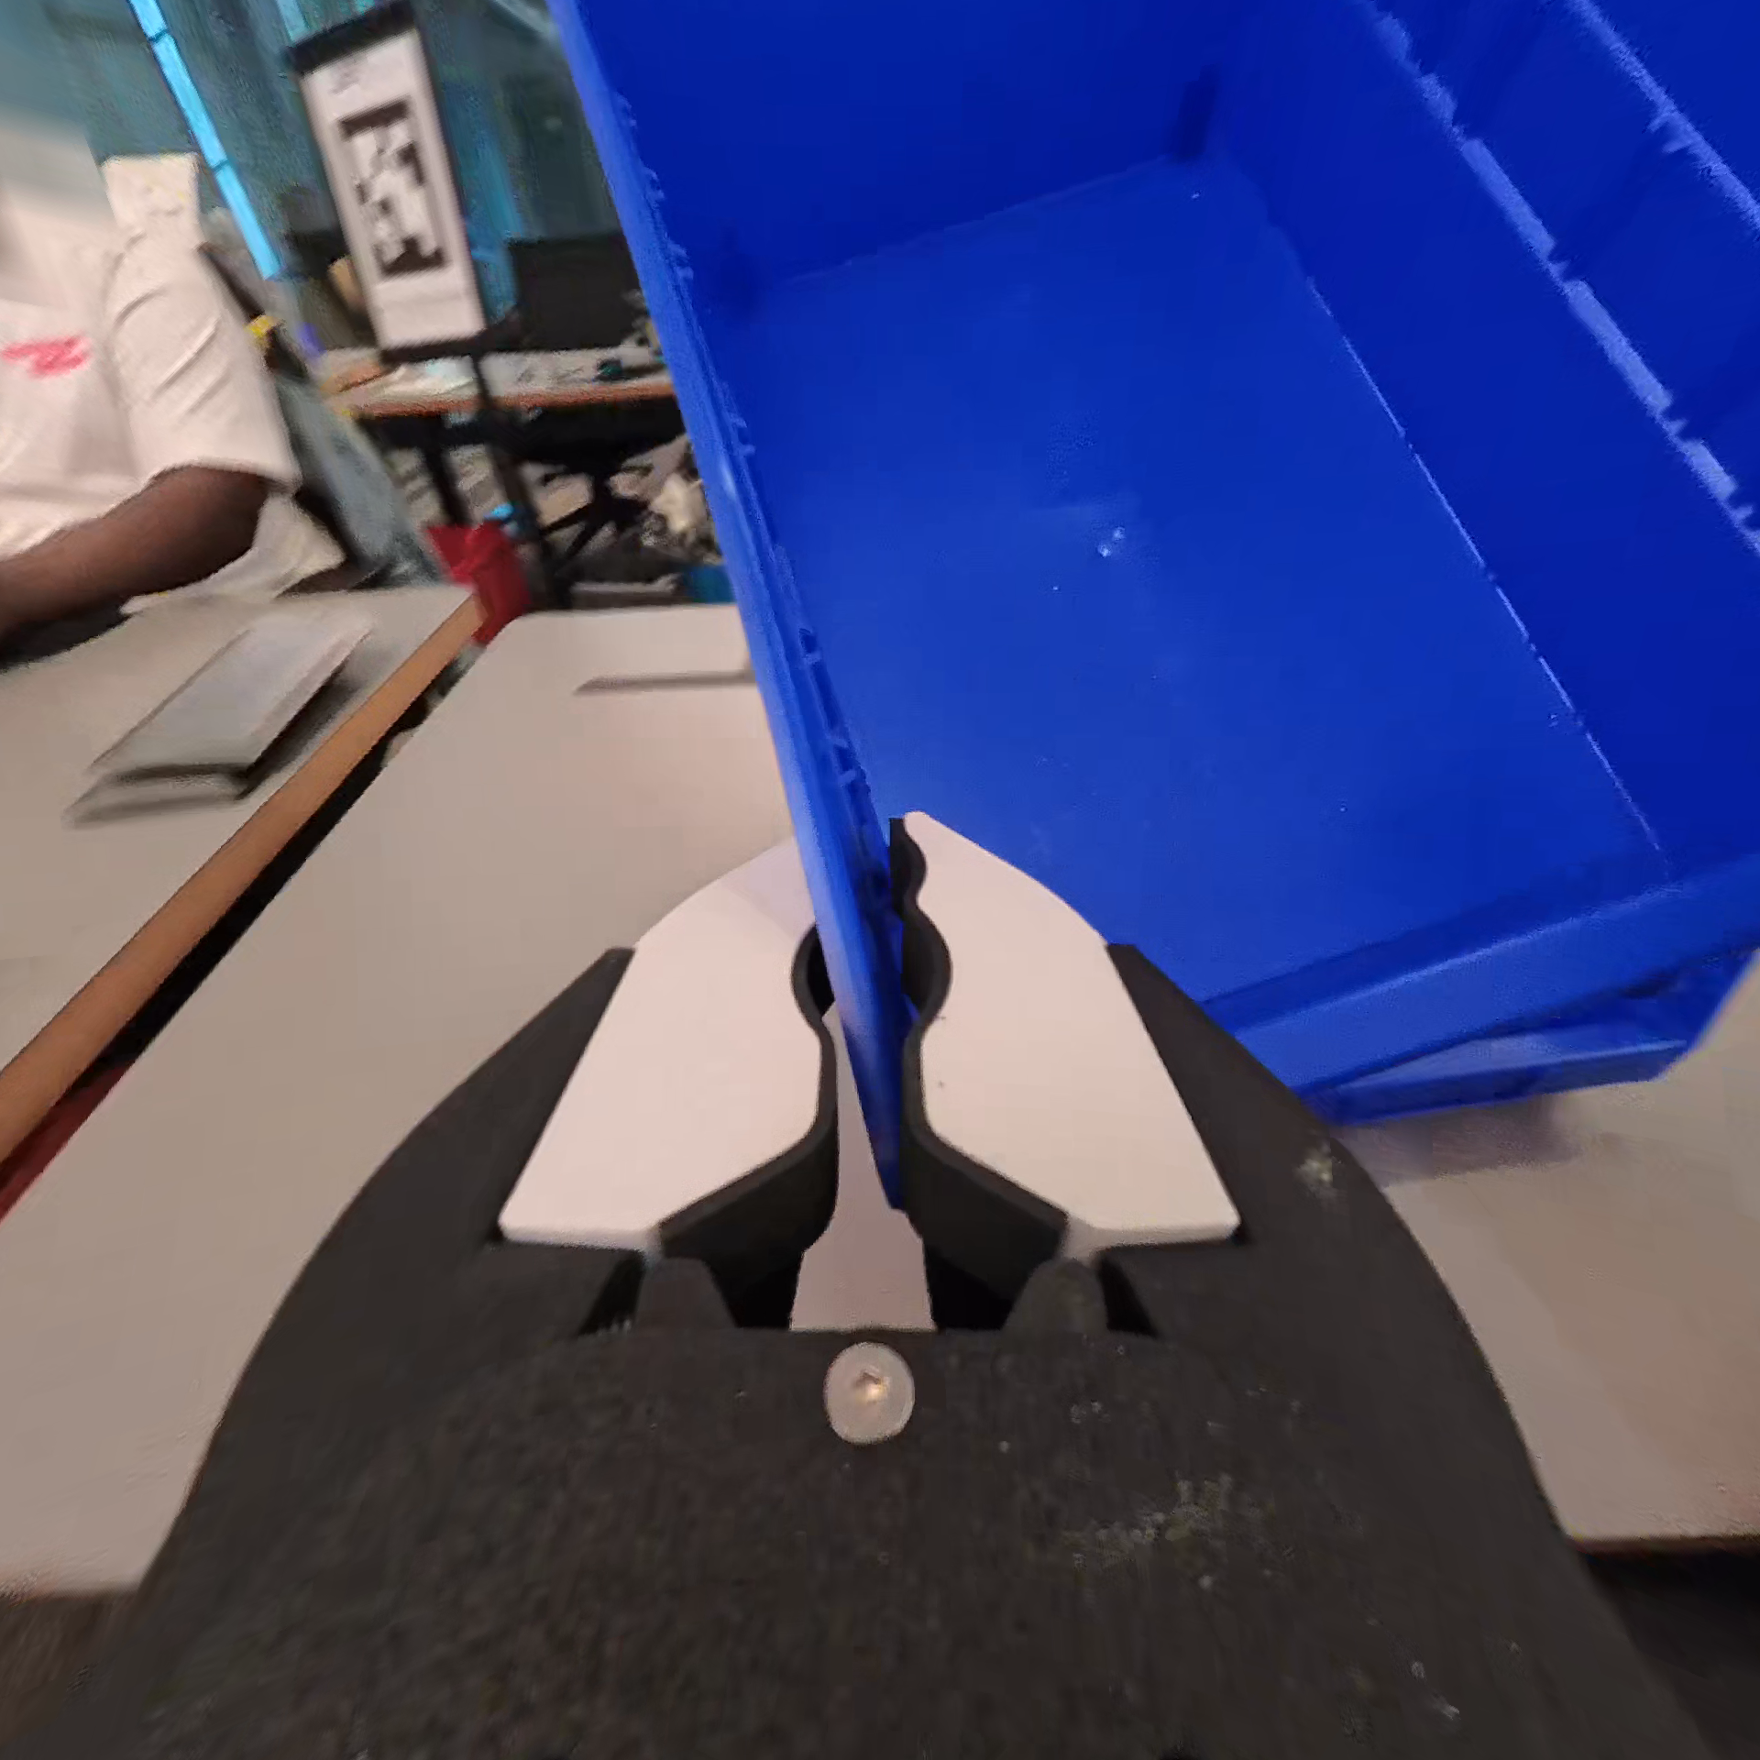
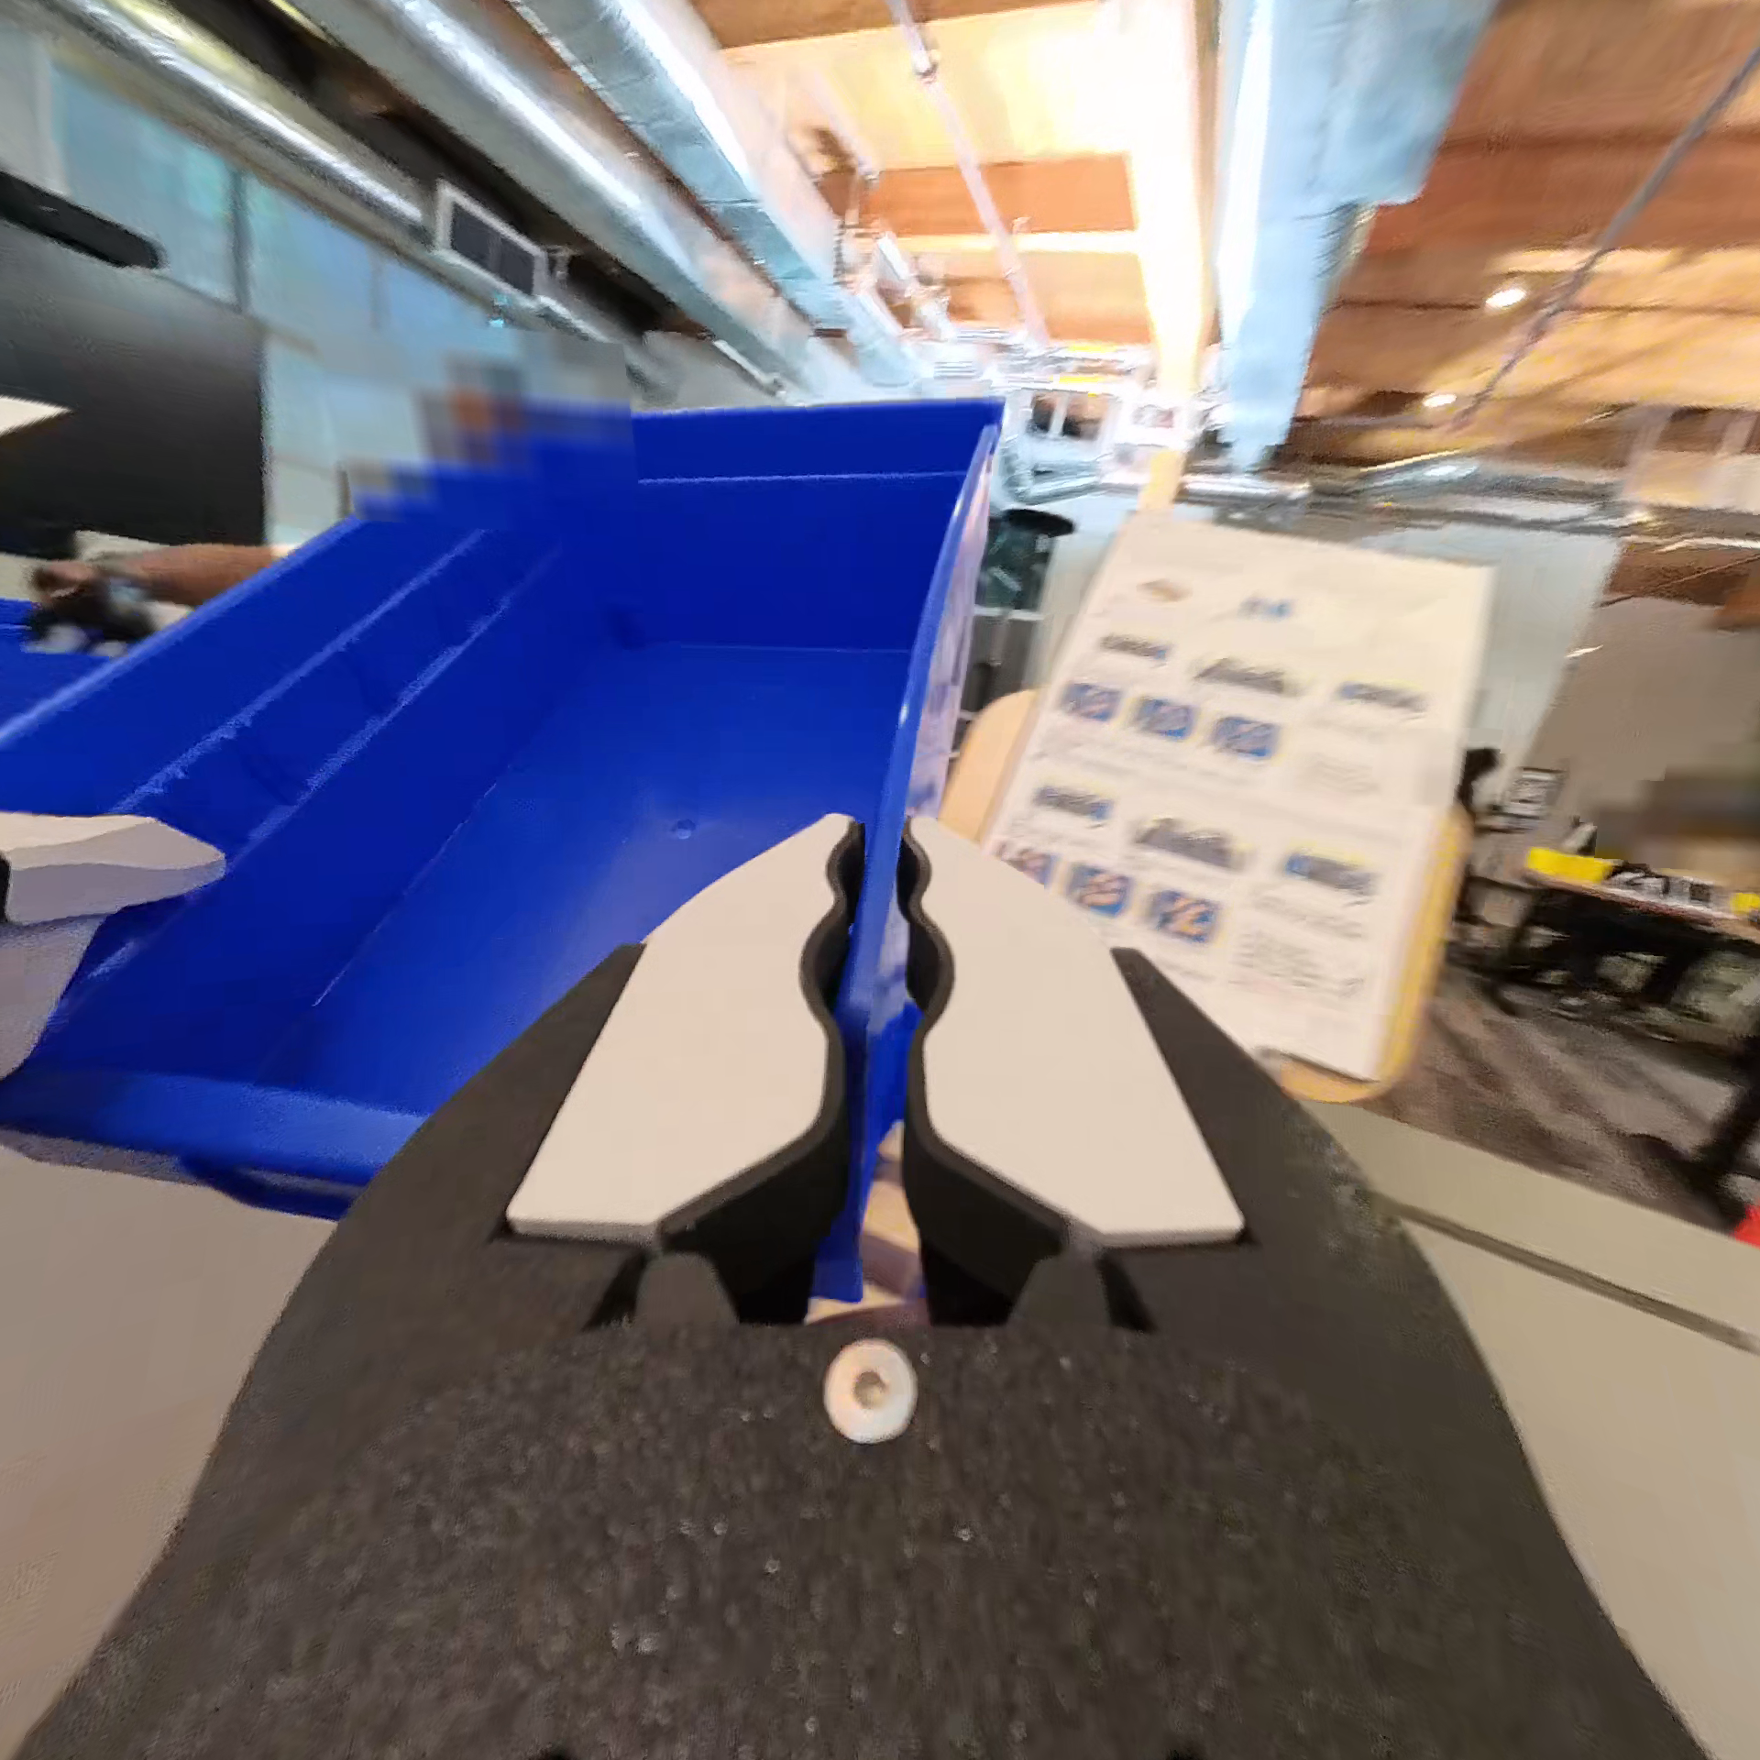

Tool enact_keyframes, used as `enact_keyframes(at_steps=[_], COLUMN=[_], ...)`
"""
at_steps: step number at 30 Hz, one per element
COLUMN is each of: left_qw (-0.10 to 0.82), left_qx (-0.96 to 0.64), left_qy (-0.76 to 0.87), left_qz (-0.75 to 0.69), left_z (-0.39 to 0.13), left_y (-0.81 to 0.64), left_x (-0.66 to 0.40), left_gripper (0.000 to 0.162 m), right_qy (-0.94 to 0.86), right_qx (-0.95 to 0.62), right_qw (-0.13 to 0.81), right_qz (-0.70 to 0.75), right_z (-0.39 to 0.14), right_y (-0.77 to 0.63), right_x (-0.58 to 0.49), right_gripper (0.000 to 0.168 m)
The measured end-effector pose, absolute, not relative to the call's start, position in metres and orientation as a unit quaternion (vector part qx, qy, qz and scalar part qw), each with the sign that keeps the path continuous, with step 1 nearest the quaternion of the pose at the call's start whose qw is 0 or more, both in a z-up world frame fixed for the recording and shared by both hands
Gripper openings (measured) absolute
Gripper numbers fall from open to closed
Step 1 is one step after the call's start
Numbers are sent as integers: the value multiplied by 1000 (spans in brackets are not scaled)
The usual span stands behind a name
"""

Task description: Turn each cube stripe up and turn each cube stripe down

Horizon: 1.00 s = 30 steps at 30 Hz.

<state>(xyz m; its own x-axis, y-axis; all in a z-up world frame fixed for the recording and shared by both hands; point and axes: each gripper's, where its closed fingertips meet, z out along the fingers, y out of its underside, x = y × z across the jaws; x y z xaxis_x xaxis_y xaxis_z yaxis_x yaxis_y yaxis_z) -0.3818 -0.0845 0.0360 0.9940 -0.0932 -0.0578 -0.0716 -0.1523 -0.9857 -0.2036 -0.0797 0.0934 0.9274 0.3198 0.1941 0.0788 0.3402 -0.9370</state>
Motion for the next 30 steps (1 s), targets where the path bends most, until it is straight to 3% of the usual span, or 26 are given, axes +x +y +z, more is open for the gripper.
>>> enact_keyframes(at_steps=[4,8,15,22,26,30], left_qw=[639,621,541,464,446,436], left_qx=[-753,-748,-788,-837,-839,-835], left_qy=[146,205,229,246,255,266], left_qz=[-58,-111,-185,-154,-179,-203], left_z=[60,62,-17,-108,-131,-130], left_y=[-47,-18,21,42,38,32], left_x=[-269,-147,29,85,105,116], left_gripper=[8,7,7,7,12,30], right_qy=[-129,-44,34,53,79,108], right_qx=[-581,-606,-685,-764,-774,-784], right_qw=[803,791,720,638,624,610], right_qz=[-3,-69,-108,-75,-68,-38], right_z=[120,115,58,-53,-73,-89], right_y=[-74,-74,-44,-7,-3,1], right_x=[-94,25,192,260,278,290], right_gripper=[6,5,4,3,3,3])
